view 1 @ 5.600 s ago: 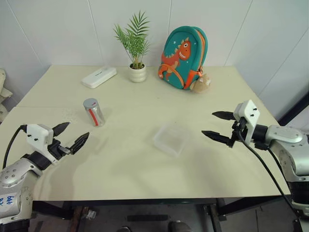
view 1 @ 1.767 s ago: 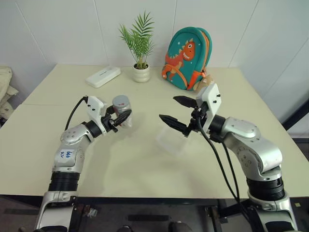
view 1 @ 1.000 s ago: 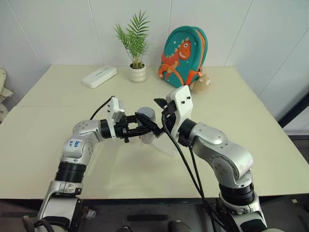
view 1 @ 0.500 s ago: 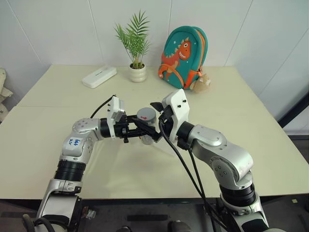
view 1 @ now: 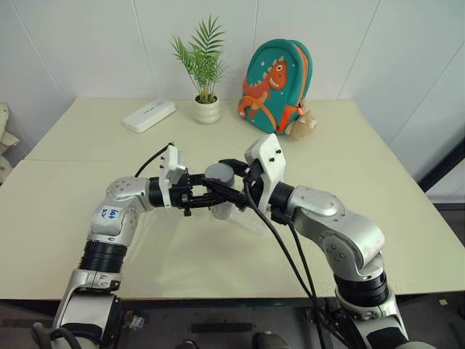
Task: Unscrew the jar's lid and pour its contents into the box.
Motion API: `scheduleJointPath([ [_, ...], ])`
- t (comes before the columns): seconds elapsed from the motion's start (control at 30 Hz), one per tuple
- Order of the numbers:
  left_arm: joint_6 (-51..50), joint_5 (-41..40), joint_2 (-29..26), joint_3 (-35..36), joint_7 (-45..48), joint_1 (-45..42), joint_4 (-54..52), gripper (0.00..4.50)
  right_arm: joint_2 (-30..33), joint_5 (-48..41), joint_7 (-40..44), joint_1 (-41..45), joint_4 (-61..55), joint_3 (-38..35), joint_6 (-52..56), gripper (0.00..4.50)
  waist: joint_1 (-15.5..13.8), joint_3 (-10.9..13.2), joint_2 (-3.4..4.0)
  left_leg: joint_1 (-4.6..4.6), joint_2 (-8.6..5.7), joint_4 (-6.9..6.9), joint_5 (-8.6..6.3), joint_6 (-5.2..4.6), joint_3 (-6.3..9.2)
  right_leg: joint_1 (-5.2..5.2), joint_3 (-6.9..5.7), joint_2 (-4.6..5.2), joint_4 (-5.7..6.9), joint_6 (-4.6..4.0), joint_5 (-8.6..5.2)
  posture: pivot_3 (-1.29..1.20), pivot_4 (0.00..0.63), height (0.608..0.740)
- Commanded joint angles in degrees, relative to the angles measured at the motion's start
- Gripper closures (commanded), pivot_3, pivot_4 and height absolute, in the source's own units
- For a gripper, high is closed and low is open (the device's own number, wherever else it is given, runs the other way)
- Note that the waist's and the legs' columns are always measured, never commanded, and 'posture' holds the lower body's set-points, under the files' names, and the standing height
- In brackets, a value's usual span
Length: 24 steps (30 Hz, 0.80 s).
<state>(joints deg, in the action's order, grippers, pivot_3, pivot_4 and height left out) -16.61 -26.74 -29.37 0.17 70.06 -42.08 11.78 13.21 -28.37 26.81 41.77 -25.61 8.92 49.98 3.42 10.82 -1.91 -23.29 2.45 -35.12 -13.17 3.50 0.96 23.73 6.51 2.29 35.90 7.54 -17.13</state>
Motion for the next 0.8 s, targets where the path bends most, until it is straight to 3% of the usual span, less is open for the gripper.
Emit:
scheduleJointPath([
  [0.03,1.7,0.4,-0.9,0.1,1.5,-0.3,-0.5,2.49,-0.4,-2.9,6.7,2.9,-0.5,1.7,-4.0,1.95,0.0,0.0,0.0,0.01,0.0,0.02,0.0,0.0,0.0,0.0,0.0,0.0,-0.01,0.0,0.0,0.0,0.15,0.74],
  [0.57,7.8,2.5,-1.1,-0.4,6.7,-3.1,7.9,2.49,1.9,-6.9,26.3,6.8,3.8,2.2,-7.3,1.95,-0.1,0.0,0.02,-0.01,0.03,0.03,-0.02,-0.02,0.0,0.01,-0.05,-0.01,-0.03,-0.01,-0.02,0.0,0.15,0.74],
  [0.8,8.9,2.9,-1.7,-1.4,9.5,-3.8,9.3,2.49,2.8,-6.7,29.0,6.3,3.5,3.0,-6.5,1.95,0.0,0.0,0.03,-0.01,0.08,0.02,-0.02,-0.02,0.0,0.02,-0.05,-0.06,0.0,-0.02,-0.02,0.0,0.15,0.74],
])
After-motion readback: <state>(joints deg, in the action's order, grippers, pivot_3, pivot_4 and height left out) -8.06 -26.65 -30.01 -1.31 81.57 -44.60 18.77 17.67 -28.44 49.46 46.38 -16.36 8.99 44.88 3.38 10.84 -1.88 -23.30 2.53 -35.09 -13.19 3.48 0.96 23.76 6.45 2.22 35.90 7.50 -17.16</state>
